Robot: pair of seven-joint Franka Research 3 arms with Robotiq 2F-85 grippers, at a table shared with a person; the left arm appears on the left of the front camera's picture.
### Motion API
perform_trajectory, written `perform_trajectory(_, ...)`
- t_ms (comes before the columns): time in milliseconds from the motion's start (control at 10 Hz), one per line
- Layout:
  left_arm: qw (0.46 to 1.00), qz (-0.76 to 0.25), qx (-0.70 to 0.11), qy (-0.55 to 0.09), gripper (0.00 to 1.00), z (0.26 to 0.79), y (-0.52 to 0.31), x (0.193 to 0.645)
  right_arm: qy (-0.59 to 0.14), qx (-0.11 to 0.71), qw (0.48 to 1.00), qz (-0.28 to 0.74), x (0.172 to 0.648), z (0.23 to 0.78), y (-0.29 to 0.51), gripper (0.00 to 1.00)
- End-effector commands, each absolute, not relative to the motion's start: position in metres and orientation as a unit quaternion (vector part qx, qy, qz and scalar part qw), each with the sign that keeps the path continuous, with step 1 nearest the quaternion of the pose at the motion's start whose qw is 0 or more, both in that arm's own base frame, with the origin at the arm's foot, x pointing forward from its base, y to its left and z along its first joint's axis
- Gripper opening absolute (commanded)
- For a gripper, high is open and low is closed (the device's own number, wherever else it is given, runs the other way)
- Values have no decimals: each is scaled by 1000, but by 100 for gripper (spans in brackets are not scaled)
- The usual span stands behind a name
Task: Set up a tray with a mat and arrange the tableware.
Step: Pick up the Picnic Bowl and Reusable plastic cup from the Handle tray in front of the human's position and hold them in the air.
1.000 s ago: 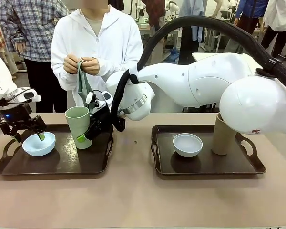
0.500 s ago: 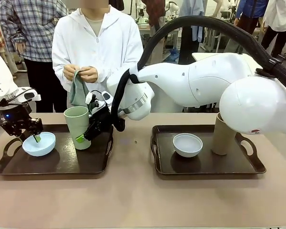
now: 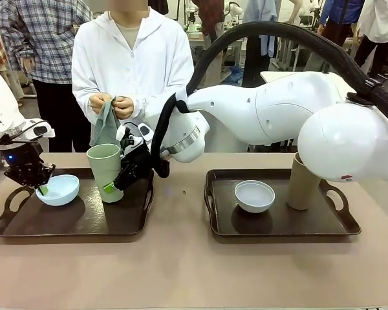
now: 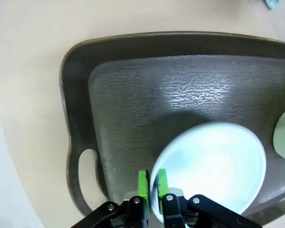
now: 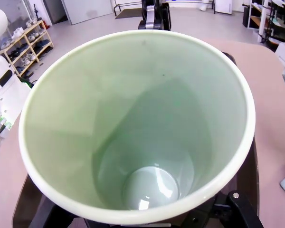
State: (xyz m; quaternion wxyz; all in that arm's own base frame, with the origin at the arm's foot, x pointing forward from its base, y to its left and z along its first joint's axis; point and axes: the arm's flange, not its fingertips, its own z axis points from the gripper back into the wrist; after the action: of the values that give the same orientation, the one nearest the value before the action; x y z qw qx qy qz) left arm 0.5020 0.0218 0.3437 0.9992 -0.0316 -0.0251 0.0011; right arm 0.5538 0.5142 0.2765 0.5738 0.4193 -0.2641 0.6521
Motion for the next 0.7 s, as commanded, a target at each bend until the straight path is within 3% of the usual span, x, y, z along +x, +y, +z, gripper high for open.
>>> perform_trajectory(0,1000,16,-18,-20,0,345,17,496,-265,420,566,658,560,277,514,0)
perform_trajectory(100,1000,17,-18,-19,0,348,17,494,-267,419,568,657,561,279,510,23)
perform_trajectory(200,999,22,-21,-12,0,351,18,491,-265,422,569,654,561,281,504,23)
perform_trajectory(300,999,30,-31,3,0,357,19,488,-259,432,574,645,557,289,497,7)
perform_trajectory(400,997,8,-67,26,0,373,19,476,-251,441,559,656,544,310,488,7)
perform_trajectory(600,994,1,-107,1,0,423,22,450,-240,434,555,668,510,366,462,7)
